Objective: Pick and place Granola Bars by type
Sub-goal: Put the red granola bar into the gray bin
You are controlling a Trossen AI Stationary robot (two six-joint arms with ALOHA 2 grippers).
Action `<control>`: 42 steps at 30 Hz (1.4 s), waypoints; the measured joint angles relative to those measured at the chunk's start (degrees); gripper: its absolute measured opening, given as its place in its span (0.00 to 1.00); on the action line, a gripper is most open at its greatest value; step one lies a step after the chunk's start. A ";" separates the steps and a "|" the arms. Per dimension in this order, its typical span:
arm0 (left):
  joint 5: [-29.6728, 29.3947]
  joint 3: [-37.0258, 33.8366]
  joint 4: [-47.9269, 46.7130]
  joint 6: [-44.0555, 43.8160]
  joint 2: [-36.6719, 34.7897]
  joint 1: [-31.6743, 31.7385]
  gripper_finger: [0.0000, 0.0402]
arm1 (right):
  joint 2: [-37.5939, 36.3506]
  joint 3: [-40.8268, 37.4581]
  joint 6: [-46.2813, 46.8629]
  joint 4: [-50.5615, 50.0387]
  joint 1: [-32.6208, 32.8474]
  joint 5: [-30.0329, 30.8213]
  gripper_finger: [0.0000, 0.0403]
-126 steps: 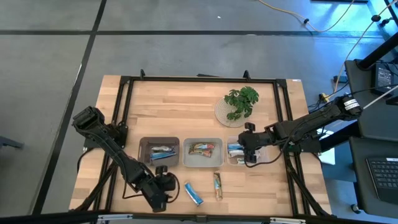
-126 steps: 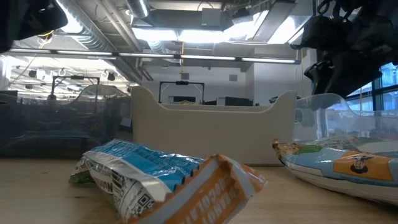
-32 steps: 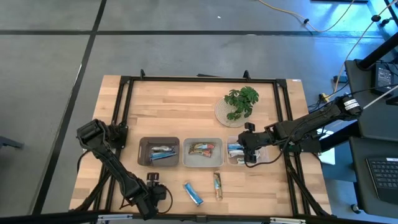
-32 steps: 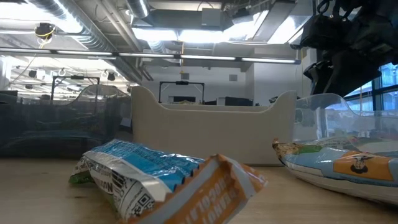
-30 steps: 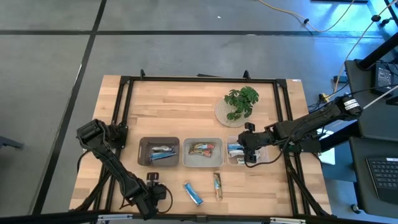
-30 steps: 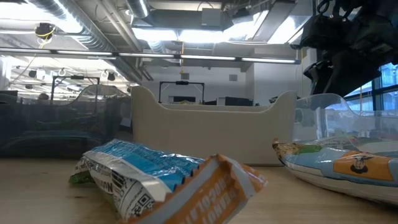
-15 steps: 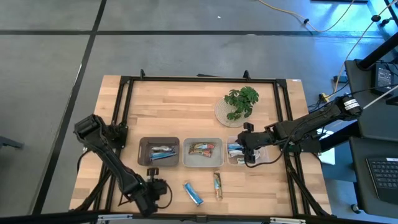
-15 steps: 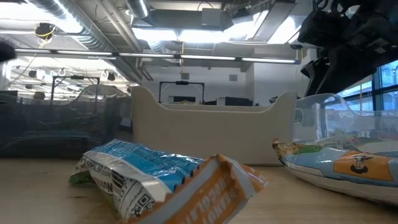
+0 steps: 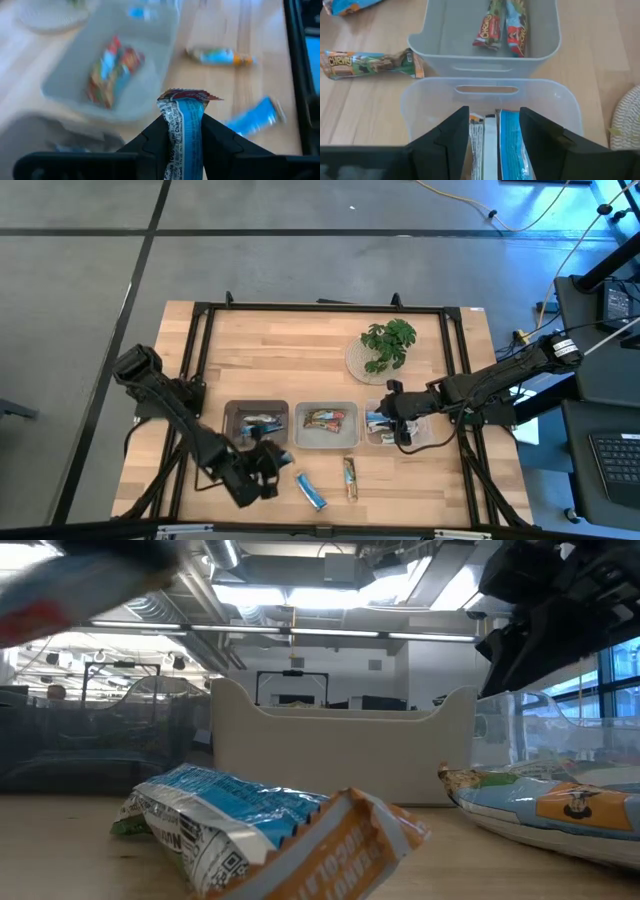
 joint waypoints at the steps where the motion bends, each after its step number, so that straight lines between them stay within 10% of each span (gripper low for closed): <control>1: -0.34 0.00 1.56 2.37 -0.26 1.04 0.21 | 0.00 0.00 0.04 0.15 -0.02 0.00 0.44; 12: 10.16 0.11 21.20 34.65 -0.82 15.57 0.20 | 0.00 0.00 -0.42 0.28 -0.02 0.04 0.44; 29: 40.96 0.20 27.82 37.64 3.61 34.33 0.19 | 0.00 0.00 -6.07 0.46 -0.24 8.79 0.44; 42: 50.62 0.20 27.72 36.38 6.18 39.72 0.19 | 0.00 1.07 -11.94 11.15 -6.16 13.16 0.44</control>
